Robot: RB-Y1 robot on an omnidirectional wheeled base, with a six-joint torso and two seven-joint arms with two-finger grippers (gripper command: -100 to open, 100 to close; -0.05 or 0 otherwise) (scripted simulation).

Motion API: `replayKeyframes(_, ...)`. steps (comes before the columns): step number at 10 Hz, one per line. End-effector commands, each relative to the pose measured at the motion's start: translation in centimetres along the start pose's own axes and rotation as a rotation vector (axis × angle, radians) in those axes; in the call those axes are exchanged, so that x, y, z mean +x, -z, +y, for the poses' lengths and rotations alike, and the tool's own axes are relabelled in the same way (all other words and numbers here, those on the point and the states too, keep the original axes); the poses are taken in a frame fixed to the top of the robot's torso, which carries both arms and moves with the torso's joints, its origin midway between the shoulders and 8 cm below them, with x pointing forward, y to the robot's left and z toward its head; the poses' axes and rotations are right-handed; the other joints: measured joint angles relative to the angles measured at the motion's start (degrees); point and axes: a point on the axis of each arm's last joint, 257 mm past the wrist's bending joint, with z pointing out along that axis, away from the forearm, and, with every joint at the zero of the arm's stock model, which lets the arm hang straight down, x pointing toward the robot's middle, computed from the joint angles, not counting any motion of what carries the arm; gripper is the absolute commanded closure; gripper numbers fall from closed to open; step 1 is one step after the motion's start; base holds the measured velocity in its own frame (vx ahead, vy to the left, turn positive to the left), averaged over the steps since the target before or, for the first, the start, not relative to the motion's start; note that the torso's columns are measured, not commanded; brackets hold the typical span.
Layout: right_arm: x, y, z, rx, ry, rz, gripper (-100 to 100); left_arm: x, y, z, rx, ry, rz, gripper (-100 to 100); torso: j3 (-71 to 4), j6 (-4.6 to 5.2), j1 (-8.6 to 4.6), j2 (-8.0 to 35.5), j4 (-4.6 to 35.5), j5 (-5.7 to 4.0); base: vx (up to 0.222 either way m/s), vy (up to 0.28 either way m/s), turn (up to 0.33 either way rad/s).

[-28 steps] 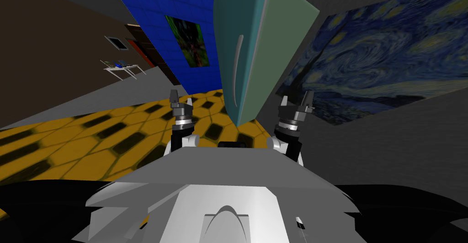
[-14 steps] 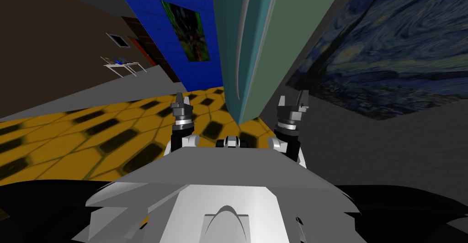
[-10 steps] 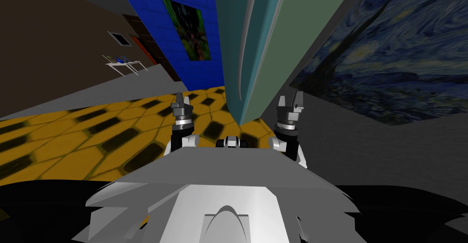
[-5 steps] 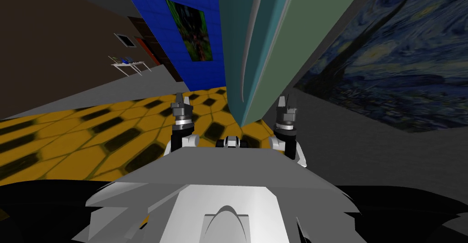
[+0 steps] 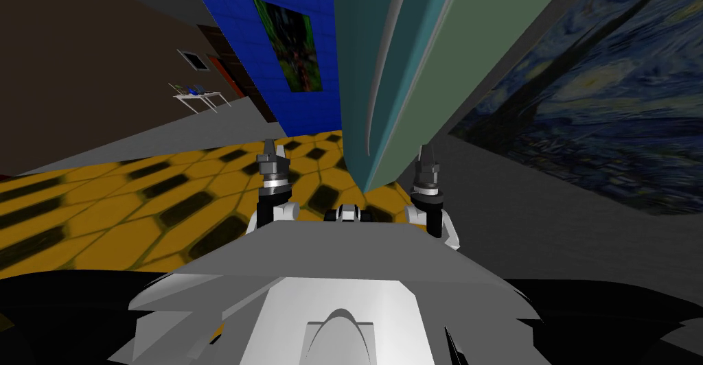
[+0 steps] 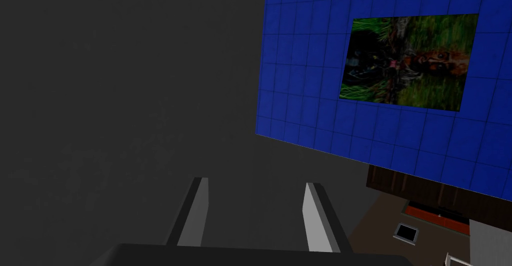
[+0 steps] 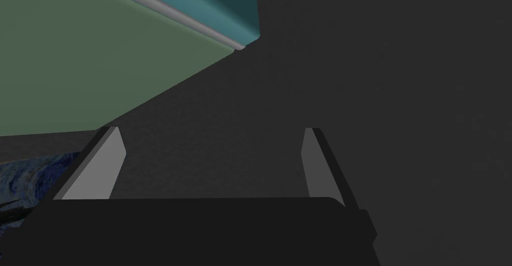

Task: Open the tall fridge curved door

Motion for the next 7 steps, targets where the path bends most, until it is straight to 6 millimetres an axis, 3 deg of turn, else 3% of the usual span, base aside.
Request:
replayKeyframes(1, 0.6, 0.3, 0.0, -0.022, 0.097, 0.021, -100, 0.0, 0.0, 0.0, 0.000, 0.000, 0.000, 0, 0.06, 0.00, -0.03, 0.11, 0.03, -0.01, 0.049, 0.028, 0.053)
replayKeyframes(7, 1.7, 1.1, -0.4, -0.061, 0.305, 0.056, -100, 0.0, 0.0, 0.0, 0.000, 0.000, 0.000, 0, 0.02, -0.02, 0.02, 0.00, 0.01, 0.00, 0.067, 0.030, 0.032)
